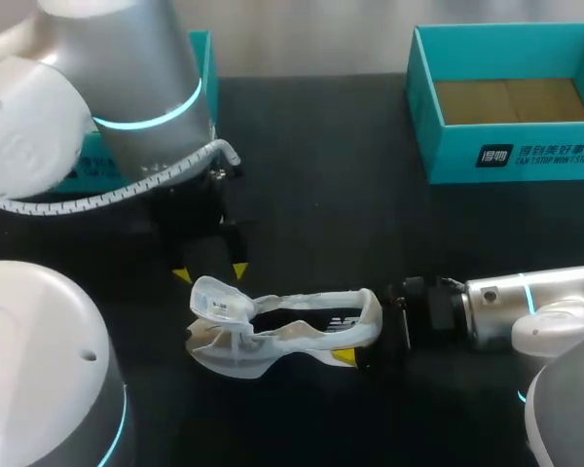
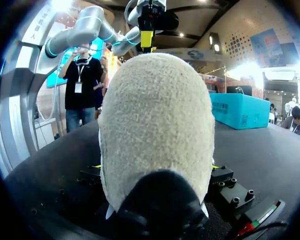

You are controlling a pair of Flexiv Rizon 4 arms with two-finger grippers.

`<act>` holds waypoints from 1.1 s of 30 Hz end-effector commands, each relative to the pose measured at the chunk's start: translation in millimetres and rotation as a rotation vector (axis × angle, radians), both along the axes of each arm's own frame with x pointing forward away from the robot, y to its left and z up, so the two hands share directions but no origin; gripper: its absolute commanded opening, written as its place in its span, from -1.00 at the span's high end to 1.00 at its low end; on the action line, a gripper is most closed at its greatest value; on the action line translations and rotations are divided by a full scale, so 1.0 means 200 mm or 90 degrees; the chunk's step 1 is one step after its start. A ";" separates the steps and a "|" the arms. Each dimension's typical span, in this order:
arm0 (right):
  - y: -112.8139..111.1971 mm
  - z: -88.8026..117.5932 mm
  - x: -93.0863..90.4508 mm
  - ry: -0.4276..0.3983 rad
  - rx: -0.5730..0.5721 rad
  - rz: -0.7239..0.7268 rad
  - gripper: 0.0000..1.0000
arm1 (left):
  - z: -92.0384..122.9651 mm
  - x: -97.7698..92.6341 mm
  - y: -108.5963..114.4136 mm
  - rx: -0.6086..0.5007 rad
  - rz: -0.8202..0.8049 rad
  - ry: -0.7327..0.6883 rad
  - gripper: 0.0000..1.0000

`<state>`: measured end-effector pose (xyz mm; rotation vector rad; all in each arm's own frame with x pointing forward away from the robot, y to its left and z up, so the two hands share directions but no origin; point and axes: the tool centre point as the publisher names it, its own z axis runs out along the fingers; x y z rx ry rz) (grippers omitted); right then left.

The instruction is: Take the shoe out of the shoebox, open the shoe tongue, remove and reinsert the insole, then place the shoe into the shoebox

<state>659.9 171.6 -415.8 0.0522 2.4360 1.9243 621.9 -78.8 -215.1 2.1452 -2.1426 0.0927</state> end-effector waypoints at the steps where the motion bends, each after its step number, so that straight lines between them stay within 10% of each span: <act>1: 0.00 0.00 0.00 0.001 -0.002 0.000 1.00 | 0.02 0.03 -0.04 -0.002 -0.076 -0.001 -0.15; 6: 0.00 0.00 0.00 0.001 -0.002 0.000 1.00 | 0.06 0.02 -0.11 -0.016 -0.143 -0.002 0.35; 8: 0.00 0.00 0.00 0.001 -0.002 0.000 1.00 | 0.07 0.03 -0.14 -0.025 -0.180 0.013 1.00; 16: 0.00 0.00 0.00 0.001 -0.002 0.000 1.00 | 0.15 -0.01 -0.28 -0.042 -0.430 -0.028 1.00; 33: 0.00 0.00 0.00 0.001 -0.002 0.000 1.00 | 0.15 -0.01 -0.28 -0.042 -0.430 -0.028 1.00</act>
